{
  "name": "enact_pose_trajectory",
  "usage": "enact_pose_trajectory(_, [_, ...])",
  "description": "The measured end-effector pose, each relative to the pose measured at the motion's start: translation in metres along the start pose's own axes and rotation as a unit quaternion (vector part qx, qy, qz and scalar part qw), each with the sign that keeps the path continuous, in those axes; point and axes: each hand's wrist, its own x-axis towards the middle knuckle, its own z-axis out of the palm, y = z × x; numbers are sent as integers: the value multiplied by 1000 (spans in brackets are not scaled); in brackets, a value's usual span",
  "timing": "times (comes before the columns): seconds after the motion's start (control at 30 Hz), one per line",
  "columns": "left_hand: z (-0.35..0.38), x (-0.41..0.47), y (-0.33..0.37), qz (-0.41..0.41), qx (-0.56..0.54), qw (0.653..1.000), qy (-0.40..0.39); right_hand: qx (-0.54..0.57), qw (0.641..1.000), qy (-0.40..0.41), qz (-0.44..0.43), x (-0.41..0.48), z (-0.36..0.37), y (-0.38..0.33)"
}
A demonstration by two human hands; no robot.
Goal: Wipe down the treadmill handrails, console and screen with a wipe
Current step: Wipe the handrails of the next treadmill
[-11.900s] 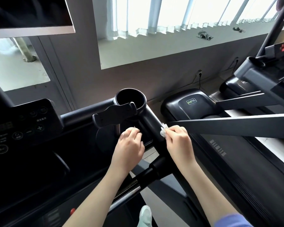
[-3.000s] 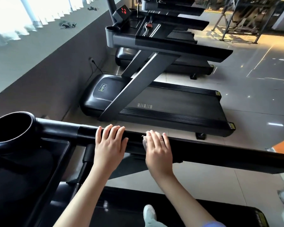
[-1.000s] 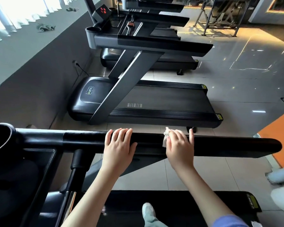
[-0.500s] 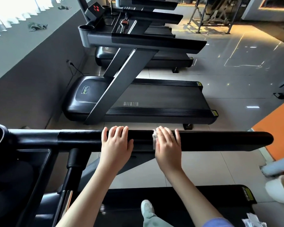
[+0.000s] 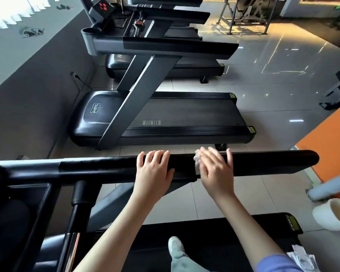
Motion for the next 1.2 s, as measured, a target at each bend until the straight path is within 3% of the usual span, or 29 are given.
enact_pose_trajectory(0.1, [1, 1, 1, -7, -4, 1000, 8, -9, 996, 23, 88, 1, 3, -15])
enact_pose_trajectory(0.2, [4, -1, 3, -5, -7, 1000, 24, 8, 1000, -4, 28, -9, 8, -33])
enact_pose_trajectory(0.3, [4, -2, 0, 5, -10, 999, 34, -7, 999, -25, -32, -7, -1, -8])
enact_pose_trajectory(0.47, [6, -2, 0, 8, -12, 999, 43, -20, 996, 3, 87, -2, 3, -9])
enact_pose_trajectory(0.63, [6, -3, 0, 8, -14, 998, 52, -13, 999, -21, -28, -6, 0, -10])
enact_pose_trajectory(0.83, [8, -3, 1, 7, -15, 998, 62, -45, 995, -7, 86, 1, 1, -5])
enact_pose_trajectory(1.0, [6, -3, 2, 2, -15, 998, 60, -2, 999, -40, 11, -6, -2, -4])
enact_pose_trajectory(1.13, [7, -1, 3, -6, -10, 999, 53, -11, 997, -12, 72, -9, -13, 15])
enact_pose_trajectory(1.2, [6, -1, 5, -17, -11, 999, 50, 6, 998, 5, 61, -5, -13, 12])
